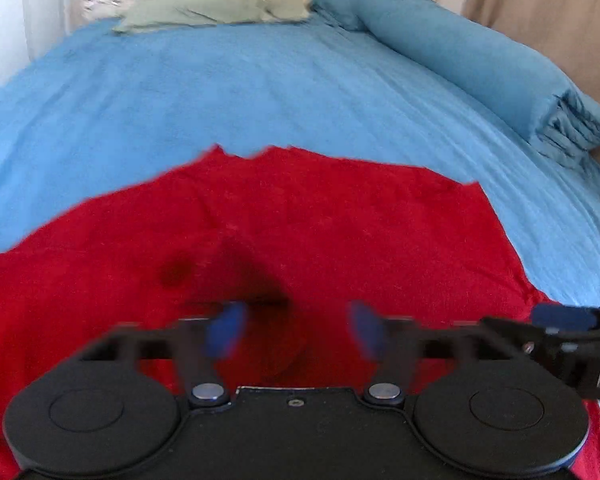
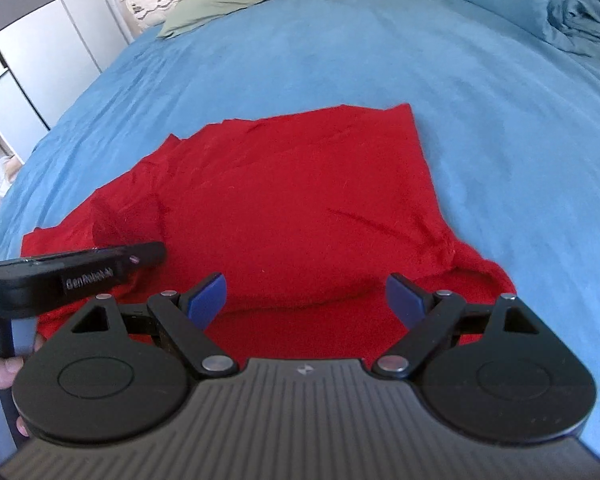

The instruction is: Fold small clothes

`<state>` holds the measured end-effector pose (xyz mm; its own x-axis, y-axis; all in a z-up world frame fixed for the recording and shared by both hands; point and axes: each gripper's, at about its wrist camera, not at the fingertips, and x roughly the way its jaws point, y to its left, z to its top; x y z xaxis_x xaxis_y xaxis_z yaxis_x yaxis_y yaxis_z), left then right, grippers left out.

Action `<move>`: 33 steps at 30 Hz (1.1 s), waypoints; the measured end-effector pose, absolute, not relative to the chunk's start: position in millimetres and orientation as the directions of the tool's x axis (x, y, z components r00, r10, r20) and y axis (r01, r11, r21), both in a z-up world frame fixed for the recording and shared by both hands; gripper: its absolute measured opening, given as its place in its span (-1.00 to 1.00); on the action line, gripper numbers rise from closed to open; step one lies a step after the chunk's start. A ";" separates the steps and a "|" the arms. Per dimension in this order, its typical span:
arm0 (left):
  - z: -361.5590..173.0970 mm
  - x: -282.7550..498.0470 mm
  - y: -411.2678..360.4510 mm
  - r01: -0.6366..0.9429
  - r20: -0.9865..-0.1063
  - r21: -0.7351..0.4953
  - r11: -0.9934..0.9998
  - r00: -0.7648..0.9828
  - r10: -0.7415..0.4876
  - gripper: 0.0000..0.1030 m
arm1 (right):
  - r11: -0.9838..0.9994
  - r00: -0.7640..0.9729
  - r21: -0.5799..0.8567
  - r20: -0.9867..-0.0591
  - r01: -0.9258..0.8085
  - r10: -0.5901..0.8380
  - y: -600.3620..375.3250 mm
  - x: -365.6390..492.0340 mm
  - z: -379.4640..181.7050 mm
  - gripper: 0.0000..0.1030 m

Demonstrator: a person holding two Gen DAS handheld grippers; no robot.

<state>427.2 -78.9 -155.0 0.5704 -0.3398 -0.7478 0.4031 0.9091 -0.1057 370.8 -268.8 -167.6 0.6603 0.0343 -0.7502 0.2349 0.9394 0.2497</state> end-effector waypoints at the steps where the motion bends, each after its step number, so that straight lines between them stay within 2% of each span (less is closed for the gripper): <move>1: -147.0 421.1 -70.8 0.385 -0.741 -0.092 0.918 0.590 -0.321 0.76 | 0.943 0.665 0.248 -0.746 0.224 0.038 -267.9 373.5 -163.8 0.99; 3: -136.4 414.4 -56.6 0.343 -0.734 -0.059 0.937 0.622 -0.274 0.85 | 0.953 0.676 0.235 -0.735 0.193 0.044 -263.3 373.5 -155.4 0.99; 8: -123.0 415.7 -2.9 0.192 -0.746 0.044 0.980 0.660 -0.095 0.92 | 0.981 0.700 0.184 -0.708 0.062 0.088 -242.9 388.7 -132.0 0.96; 11: -123.6 425.2 36.5 0.108 -0.760 0.051 0.993 0.650 -0.031 0.97 | 0.985 0.699 0.170 -0.702 -0.025 0.139 -220.3 402.7 -125.2 0.93; 15: -130.4 438.9 79.1 0.045 -0.783 0.025 0.999 0.622 -0.009 0.97 | 0.984 0.703 0.106 -0.689 -0.143 0.176 -180.6 424.7 -125.5 0.87; 17: -130.3 441.4 93.6 0.031 -0.789 0.012 0.999 0.615 -0.009 0.97 | 0.978 0.698 0.060 -0.691 -0.200 0.185 -160.8 437.7 -131.0 0.70; 25: -131.9 442.0 112.4 -0.012 -0.800 -0.063 0.998 0.598 -0.043 0.97 | 0.953 0.646 -0.018 -0.739 -0.302 0.191 -116.6 473.4 -159.7 0.28; 27: -131.1 439.7 113.2 -0.011 -0.801 -0.068 0.998 0.597 -0.048 0.97 | 0.947 0.642 -0.051 -0.747 -0.318 0.175 -109.5 478.6 -166.3 0.01; 29: -130.5 438.6 114.6 -0.009 -0.802 -0.072 0.997 0.596 -0.052 0.97 | 0.940 0.625 -0.068 -0.763 -0.334 0.166 -105.1 482.8 -173.1 -0.34; 31: -129.7 438.6 116.6 -0.008 -0.803 -0.073 0.997 0.594 -0.054 0.97 | 0.941 0.619 -0.068 -0.768 -0.332 0.163 -104.2 483.9 -174.6 -0.53; 33: -127.6 437.1 118.5 -0.009 -0.802 -0.075 0.997 0.595 -0.055 0.97 | 0.949 0.634 -0.055 -0.756 -0.310 0.163 -106.7 480.2 -169.5 -0.59</move>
<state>437.1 118.5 -127.6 0.5950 -0.0545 -0.8019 -0.0094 0.9972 -0.0748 480.2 -106.7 -169.5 0.6336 0.1628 -0.7564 -0.3100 0.9491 -0.0554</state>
